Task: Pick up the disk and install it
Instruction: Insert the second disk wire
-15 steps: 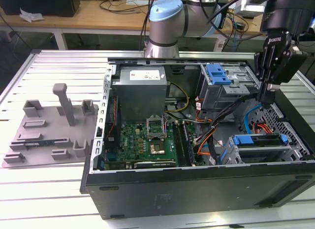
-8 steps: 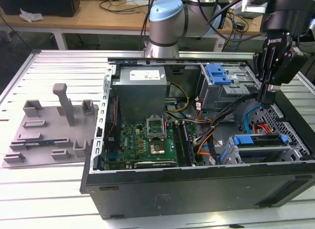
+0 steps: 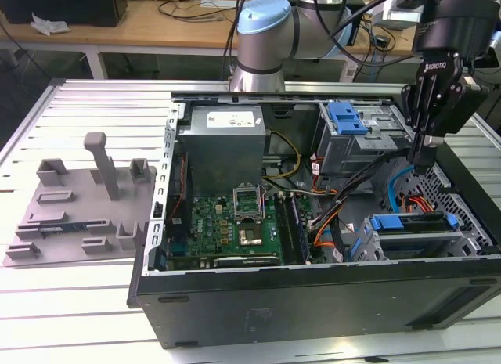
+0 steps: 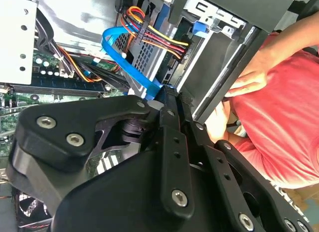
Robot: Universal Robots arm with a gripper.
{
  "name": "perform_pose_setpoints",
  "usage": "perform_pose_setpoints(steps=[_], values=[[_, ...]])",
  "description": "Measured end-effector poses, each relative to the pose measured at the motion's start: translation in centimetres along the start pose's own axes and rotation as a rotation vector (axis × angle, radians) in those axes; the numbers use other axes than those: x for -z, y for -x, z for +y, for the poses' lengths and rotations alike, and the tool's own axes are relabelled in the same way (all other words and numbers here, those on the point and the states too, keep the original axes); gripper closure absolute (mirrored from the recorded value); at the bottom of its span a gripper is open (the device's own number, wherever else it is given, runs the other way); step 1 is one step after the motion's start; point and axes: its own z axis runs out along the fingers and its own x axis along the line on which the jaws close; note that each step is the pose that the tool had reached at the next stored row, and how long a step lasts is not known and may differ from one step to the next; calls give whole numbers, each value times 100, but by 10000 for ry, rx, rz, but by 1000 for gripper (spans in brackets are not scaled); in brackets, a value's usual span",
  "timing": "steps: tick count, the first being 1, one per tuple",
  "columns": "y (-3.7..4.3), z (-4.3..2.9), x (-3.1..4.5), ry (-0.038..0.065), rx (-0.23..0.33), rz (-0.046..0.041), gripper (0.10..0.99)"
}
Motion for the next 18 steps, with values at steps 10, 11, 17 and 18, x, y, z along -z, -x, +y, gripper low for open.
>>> perform_pose_setpoints(steps=[10, 11, 17, 18], values=[[-60, -6, -38, 24, 29, -487, 925], [-86, -9, -54, 31, 38, -622, 925], [-206, -25, -127, 67, 80, -1237, 925], [-230, -28, -141, 74, 89, -1379, 925]])
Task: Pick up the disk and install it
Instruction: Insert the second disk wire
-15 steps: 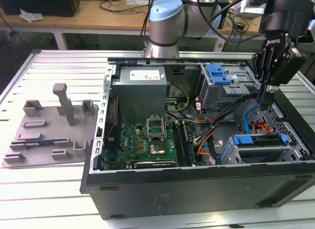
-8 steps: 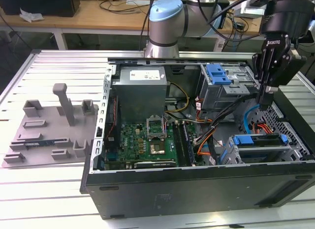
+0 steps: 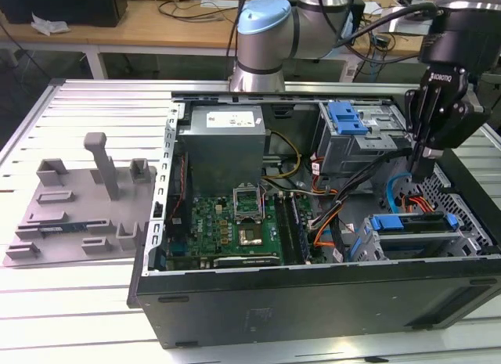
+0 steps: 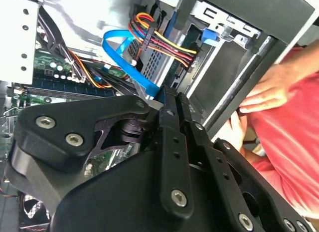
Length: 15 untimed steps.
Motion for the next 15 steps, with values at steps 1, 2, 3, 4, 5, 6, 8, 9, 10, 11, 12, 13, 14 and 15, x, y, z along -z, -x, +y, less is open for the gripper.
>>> perform_pose_setpoints(steps=[1, 2, 3, 4, 5, 6, 8, 9, 10, 11, 12, 13, 14, 15], values=[[-18, -2, -8, 5, 7, -110, 925], [-34, -4, -15, 11, 14, -210, 925], [-54, -7, -24, 18, 23, -338, 925], [-70, -9, -31, 24, 29, -435, 925], [-97, -12, -43, 34, 40, -591, 925], [-124, -15, -54, 47, 53, -769, 925], [-181, -23, -79, 74, 82, -1176, 925], [-197, -25, -87, 82, 90, -1296, 925], [-217, -27, -95, 87, 98, -1445, 925], [-239, -30, -105, 85, 107, -1641, 925], [-258, -32, -113, 79, 112, -1802, 925], [-271, -34, -119, 73, 116, -1915, 925], [-303, -38, -133, 53, 123, -2217, 925], [-323, -41, -141, 32, 127, -2444, 925]])
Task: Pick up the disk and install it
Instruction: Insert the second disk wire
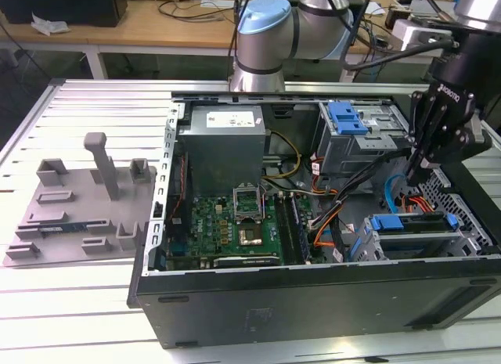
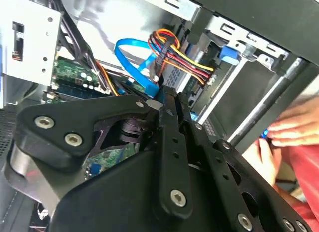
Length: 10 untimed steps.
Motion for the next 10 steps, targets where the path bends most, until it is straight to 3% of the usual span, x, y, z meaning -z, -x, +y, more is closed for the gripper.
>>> perform_pose_setpoints(steps=[1, 4, 5, 6, 7, 8, 9, 10], values=[[-16, 0, -3, -31, 5, -225, 925], [-46, 8, -8, -165, 1, -623, 925], [-67, 19, -12, -192, -1, -686, 925], [-110, 54, -22, -220, -4, -692, 925], [-167, 77, -34, -311, -16, -705, 925], [-190, 78, -38, -467, -36, -768, 925], [-211, 78, -42, -664, -60, -882, 925], [-236, 86, -47, -769, -71, -1093, 925]])
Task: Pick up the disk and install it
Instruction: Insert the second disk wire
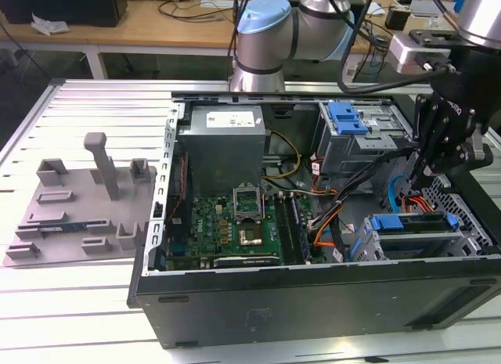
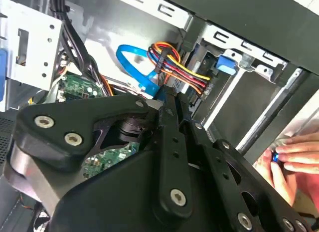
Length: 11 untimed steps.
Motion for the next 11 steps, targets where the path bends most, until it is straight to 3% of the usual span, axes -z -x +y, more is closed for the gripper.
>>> perform_pose_setpoints(steps=[4, 5, 9, 11], values=[[-63, 7, -4, 23, -15, -493, 925], [-94, 6, -5, 30, -16, -558, 925], [-105, 5, -7, 32, -17, -570, 925], [-114, 5, -7, 102, -12, -478, 925]])
